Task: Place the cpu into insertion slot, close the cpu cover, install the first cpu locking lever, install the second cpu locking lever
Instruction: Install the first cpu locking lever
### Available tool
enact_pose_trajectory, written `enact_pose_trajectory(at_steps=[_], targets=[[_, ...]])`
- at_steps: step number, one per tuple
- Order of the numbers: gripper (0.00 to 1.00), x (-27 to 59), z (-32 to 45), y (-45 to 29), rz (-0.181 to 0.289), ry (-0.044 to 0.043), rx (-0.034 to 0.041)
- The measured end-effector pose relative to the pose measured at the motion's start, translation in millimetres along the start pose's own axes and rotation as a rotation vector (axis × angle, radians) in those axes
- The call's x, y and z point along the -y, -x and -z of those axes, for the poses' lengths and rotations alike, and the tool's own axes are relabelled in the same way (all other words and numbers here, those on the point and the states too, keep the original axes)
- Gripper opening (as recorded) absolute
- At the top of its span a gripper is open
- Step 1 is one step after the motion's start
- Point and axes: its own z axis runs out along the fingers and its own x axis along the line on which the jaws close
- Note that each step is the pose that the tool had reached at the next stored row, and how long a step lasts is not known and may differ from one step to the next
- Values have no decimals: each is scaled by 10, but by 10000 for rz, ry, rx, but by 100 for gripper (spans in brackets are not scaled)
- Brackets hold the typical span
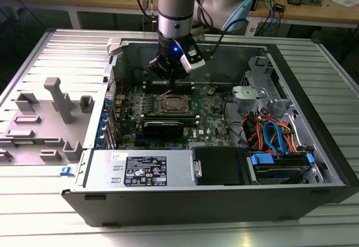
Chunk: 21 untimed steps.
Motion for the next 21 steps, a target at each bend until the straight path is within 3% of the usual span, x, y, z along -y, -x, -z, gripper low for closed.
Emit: enact_pose_trajectory(at_steps=[7, 21], targets=[[11, -3, -24, 36, 0, -4, 0], [11, 3, -84, 184, -1, -9, 1]])
